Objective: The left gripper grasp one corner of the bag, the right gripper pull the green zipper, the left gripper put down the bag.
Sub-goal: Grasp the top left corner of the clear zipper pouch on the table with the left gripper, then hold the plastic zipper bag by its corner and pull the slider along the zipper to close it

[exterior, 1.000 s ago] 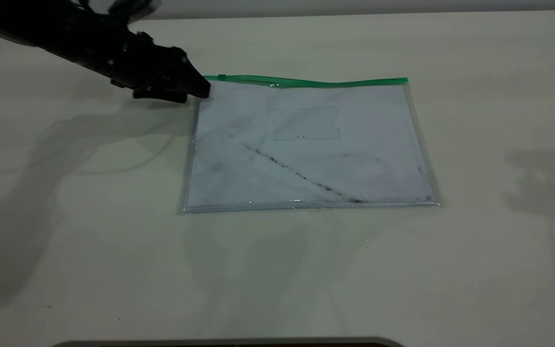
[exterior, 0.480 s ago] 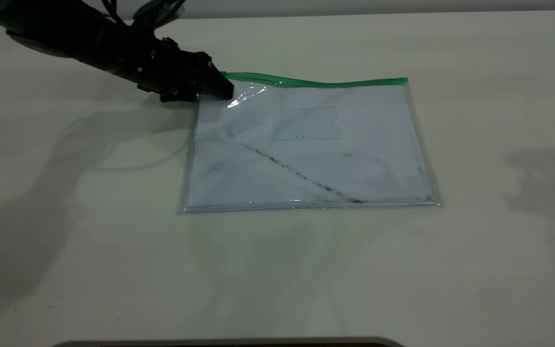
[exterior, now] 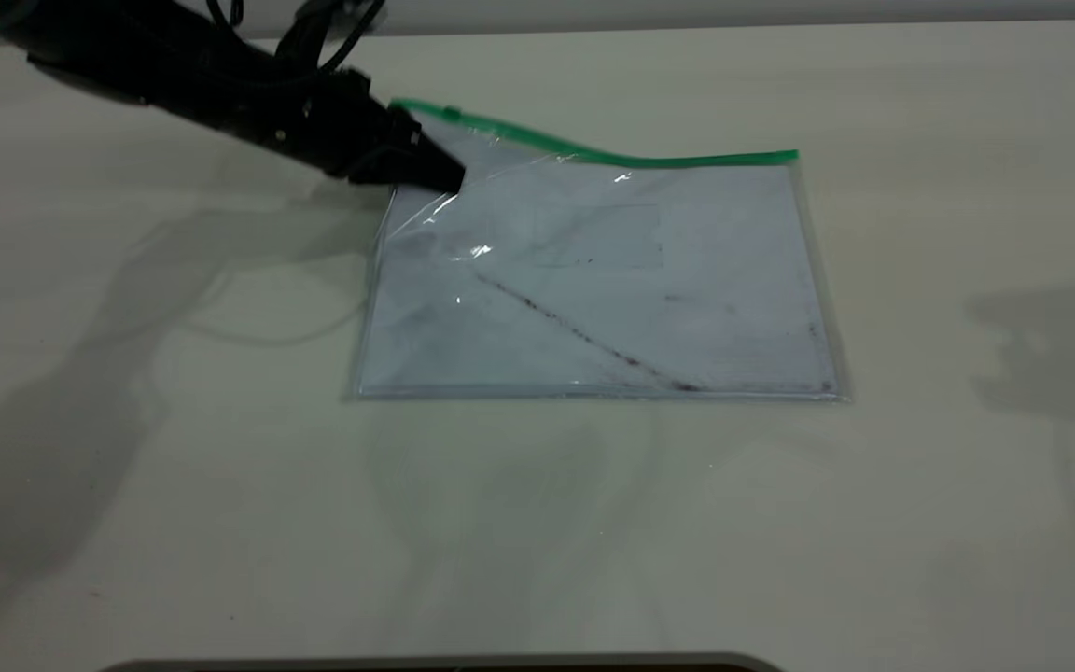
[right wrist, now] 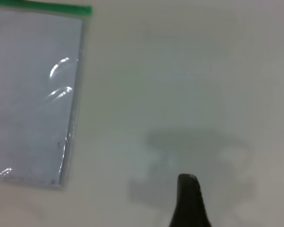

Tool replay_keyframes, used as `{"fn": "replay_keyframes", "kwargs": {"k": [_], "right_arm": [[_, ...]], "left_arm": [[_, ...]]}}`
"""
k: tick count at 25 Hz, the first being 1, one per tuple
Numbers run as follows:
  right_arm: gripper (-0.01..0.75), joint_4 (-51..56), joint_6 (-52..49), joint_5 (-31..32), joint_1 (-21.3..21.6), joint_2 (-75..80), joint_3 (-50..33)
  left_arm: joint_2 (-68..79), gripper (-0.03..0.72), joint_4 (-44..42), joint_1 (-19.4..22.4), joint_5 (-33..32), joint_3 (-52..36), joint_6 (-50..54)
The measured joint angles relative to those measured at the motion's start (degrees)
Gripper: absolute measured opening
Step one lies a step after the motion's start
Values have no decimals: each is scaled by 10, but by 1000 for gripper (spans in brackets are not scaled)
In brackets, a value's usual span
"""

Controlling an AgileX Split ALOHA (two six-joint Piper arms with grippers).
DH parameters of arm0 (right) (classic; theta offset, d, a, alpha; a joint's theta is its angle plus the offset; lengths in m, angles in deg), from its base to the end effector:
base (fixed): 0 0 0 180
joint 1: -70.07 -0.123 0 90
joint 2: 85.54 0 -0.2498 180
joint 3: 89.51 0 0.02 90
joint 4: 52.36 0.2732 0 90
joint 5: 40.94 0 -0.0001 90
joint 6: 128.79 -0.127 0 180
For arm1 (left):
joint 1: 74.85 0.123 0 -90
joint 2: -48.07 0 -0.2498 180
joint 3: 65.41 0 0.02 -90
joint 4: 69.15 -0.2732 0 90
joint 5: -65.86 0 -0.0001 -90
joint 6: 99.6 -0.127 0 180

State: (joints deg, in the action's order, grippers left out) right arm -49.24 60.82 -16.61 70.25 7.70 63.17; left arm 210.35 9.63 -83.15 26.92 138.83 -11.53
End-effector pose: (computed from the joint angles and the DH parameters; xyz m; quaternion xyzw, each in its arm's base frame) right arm 0.3325 0.0018 0.1468 -0.0581 0.9515 -0.0076 0.3020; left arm 0.4735 -0.1483 -0.0746 0.2832 0.8660 -0.2933 0.2897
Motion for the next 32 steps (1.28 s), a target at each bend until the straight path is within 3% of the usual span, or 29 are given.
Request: {"fn": "replay_keyframes", "kwargs": {"k": [5,11,19,32], "right_arm": [[591,4,35,-37,-41,0,0],[591,5,51,-55,-101,3,6],[591,6,80,-60,-162,92,61],[591,10,115,-88,-256,290,200]], "left_arm": [[-7,53,-109,0,-127,82,-103],[-15,53,-265,-8,-271,187,-123],[-14,53,-323,-18,-279,276,-137],[-14,53,-405,-117,-274,280,-198]]}}
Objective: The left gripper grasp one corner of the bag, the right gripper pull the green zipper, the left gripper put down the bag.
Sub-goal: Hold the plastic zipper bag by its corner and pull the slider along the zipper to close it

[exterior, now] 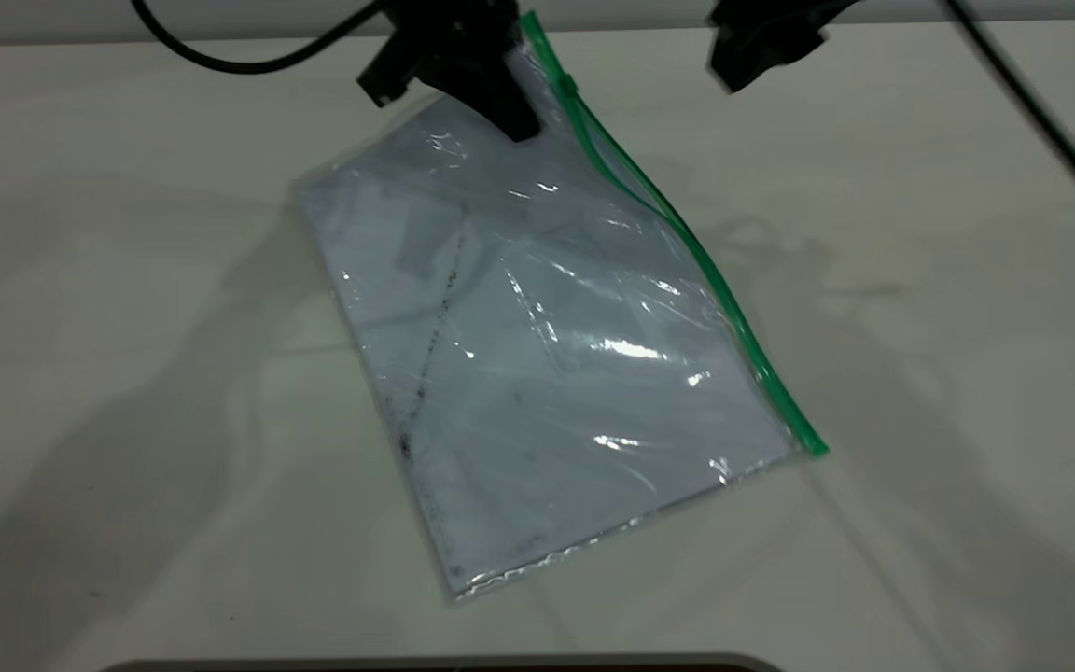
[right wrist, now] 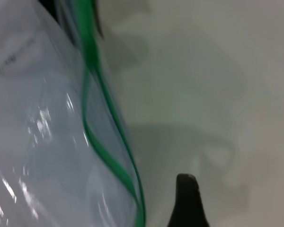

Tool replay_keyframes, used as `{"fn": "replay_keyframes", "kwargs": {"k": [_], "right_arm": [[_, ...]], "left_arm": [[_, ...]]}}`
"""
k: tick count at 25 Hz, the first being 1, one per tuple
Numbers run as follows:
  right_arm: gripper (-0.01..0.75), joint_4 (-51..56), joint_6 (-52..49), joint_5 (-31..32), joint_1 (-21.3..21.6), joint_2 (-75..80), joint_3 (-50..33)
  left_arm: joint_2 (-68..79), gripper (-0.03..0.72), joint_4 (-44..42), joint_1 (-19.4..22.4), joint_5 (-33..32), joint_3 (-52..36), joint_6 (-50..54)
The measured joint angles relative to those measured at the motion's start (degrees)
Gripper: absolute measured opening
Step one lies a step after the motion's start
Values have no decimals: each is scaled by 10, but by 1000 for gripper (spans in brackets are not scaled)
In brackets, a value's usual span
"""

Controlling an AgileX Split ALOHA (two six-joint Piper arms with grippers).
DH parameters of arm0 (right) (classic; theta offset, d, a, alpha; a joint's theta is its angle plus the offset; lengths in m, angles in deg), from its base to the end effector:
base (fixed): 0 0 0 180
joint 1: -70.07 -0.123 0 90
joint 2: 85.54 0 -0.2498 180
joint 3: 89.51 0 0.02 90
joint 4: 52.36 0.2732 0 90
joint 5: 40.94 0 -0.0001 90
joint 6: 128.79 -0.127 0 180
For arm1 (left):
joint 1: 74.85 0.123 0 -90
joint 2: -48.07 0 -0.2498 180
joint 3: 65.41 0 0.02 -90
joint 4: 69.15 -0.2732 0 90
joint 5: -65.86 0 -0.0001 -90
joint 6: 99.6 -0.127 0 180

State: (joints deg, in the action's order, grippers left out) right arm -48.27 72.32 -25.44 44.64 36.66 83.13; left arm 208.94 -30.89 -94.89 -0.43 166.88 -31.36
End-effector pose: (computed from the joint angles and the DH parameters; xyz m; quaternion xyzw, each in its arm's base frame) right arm 0.3866 0.1865 0.0717 -0.3491 0.8875 0.0307 0.2991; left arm 0.4644 -0.2461 0.0340 0.8133 0.4933 -0.1825 0.2488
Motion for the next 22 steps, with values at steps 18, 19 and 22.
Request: {"fn": "replay_keyframes", "kwargs": {"k": [18,19,22], "right_arm": [[591,19,6,-30,-53,45,35],[591,20,7,-31,-57,45,35],[591,20,10,-41,-66,45,35]], "left_arm": [[0,53,19,-19,71,0,-21],[0,53,19,-20,71,0,-22],[0,53,19,-26,71,0,-24]]}}
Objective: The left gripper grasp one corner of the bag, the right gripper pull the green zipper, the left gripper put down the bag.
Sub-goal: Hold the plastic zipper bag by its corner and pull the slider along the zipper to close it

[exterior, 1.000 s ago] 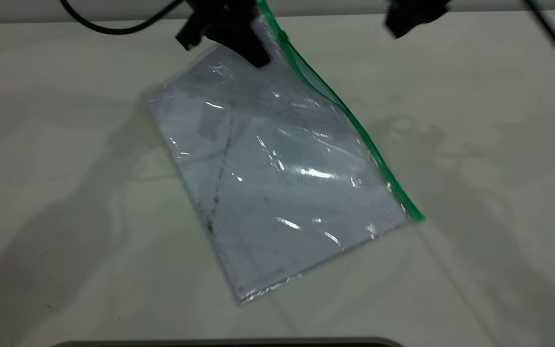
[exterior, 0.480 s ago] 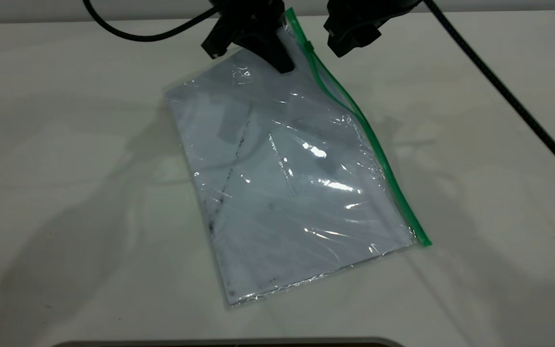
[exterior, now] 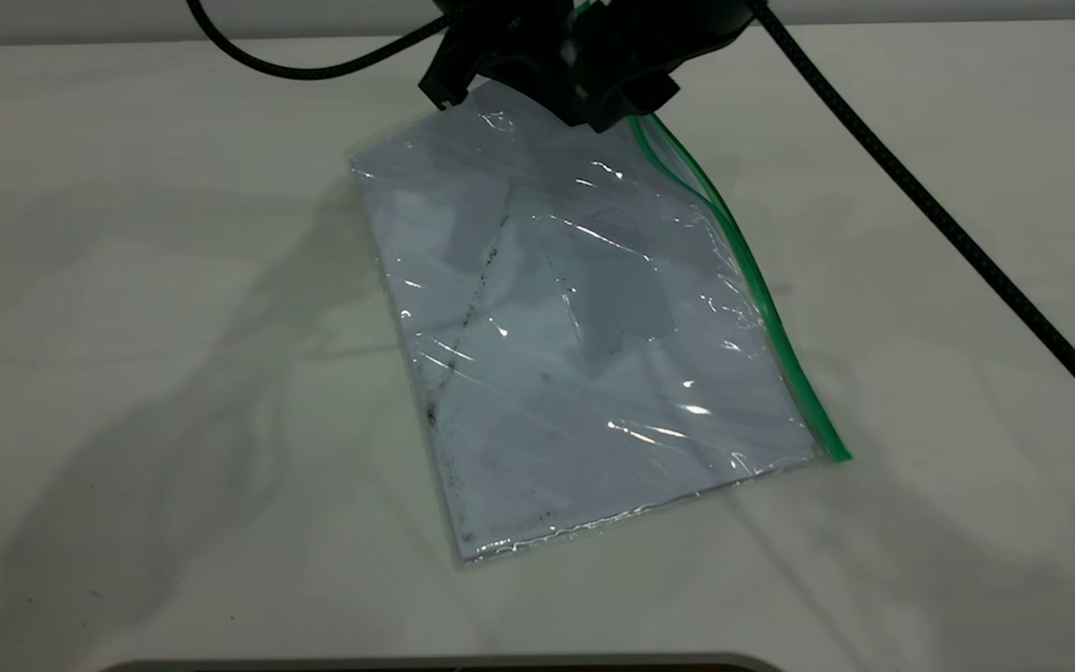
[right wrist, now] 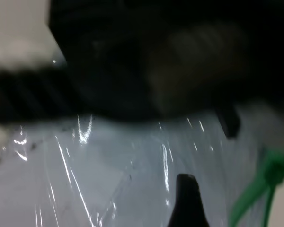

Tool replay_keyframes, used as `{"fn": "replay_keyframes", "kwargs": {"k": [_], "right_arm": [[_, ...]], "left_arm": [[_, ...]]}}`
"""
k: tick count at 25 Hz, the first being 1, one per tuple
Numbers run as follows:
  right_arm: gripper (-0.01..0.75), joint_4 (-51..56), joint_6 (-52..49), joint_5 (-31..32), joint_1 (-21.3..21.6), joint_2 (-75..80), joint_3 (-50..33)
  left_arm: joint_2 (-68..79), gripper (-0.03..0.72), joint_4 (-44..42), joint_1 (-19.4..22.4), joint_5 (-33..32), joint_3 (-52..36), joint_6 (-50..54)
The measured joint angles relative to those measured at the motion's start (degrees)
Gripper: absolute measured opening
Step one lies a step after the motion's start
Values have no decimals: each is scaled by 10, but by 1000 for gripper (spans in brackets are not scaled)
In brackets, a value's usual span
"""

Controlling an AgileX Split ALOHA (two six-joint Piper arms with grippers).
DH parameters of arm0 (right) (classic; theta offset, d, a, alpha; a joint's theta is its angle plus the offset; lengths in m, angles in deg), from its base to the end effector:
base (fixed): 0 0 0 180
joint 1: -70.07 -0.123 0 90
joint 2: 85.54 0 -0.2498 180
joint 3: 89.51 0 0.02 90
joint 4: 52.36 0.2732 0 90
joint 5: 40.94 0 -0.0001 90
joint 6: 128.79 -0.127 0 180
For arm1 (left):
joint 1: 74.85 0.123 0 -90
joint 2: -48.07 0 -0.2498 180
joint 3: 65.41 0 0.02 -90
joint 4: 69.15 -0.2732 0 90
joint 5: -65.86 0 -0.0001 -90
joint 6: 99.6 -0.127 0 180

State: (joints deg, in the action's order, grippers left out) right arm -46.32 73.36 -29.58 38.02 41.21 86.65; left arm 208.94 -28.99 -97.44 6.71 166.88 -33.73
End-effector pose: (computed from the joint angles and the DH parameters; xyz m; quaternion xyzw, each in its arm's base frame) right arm 0.3785 0.2401 0.0606 -0.3896 0.8611 0.0546 0.3220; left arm 0.4682 -0.2710 0.0370 0.8151 0.4778 -0.1456 0.2935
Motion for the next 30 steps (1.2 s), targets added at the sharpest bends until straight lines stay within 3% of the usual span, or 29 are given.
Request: {"fn": "replay_keyframes", "kwargs": {"k": [7,11,17,26,30], "right_arm": [[589,-1,0,-4,0,0,0],[548,-1,0,-4,1,0,0],[400,-1,0,-7,1,0,0],[96,-5,0,-7,1,0,0],[59,-6,0,-6,1,0,0]], "left_arm": [[0,53,15,-6,0,0,-2],[0,53,33,-6,-3,0,-4],[0,53,37,-6,-4,0,-4],[0,53,34,-6,-11,0,-1],[0,53,32,-5,-16,0,21]]}}
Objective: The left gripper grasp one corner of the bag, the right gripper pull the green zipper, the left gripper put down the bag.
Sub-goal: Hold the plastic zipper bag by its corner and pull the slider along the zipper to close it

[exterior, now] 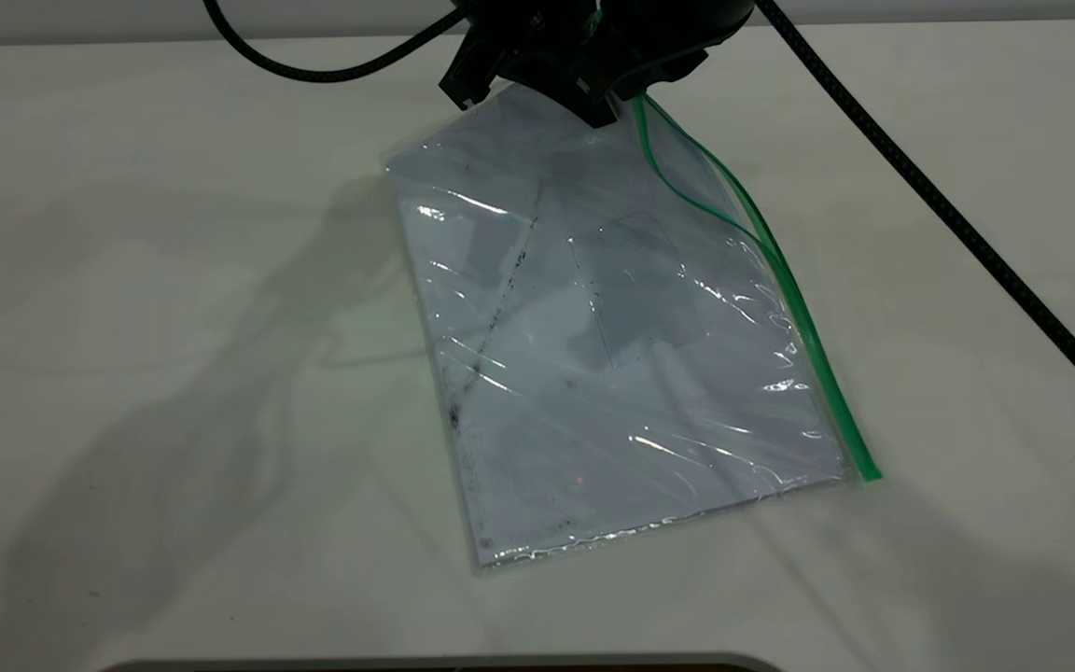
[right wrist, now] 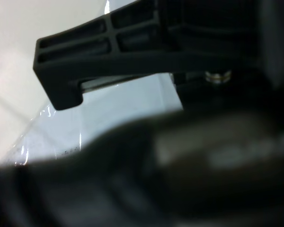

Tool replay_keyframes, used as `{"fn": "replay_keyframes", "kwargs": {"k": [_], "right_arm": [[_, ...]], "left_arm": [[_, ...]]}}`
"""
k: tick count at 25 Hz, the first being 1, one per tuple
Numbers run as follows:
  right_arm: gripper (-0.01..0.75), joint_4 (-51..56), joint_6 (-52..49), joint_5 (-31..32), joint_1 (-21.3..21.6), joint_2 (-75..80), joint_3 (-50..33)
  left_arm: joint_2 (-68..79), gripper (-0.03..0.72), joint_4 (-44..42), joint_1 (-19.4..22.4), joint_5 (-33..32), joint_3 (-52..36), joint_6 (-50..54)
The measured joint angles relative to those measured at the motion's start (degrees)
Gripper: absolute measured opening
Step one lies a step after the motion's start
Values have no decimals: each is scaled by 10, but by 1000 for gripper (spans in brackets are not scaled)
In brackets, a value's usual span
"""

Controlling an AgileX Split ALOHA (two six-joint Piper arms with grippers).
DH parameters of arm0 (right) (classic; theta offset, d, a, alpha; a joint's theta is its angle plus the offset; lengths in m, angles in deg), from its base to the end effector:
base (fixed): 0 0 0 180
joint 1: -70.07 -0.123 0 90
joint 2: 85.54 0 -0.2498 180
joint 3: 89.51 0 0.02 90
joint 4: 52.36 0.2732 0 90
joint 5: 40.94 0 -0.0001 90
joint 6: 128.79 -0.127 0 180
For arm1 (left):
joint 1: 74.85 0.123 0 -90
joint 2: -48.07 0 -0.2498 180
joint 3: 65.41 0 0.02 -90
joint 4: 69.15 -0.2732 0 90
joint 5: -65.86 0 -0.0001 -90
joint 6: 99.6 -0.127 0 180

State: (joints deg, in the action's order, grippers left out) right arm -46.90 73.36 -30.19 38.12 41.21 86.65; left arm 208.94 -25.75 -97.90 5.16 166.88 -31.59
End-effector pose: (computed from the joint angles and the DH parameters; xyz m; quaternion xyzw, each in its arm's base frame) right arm 0.3800 0.2397 0.0614 -0.3919 0.8582 0.0520 0.3274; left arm 0.4620 -0.2793 0.0407 0.7974 0.4923 -0.1804 0.2987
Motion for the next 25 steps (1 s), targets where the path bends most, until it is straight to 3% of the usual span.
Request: {"fn": "replay_keyframes", "kwargs": {"k": [25], "right_arm": [[65,10,-5,13,-1,-7,9]], "left_arm": [[-42,53,-33,23,-43,0,73]]}}
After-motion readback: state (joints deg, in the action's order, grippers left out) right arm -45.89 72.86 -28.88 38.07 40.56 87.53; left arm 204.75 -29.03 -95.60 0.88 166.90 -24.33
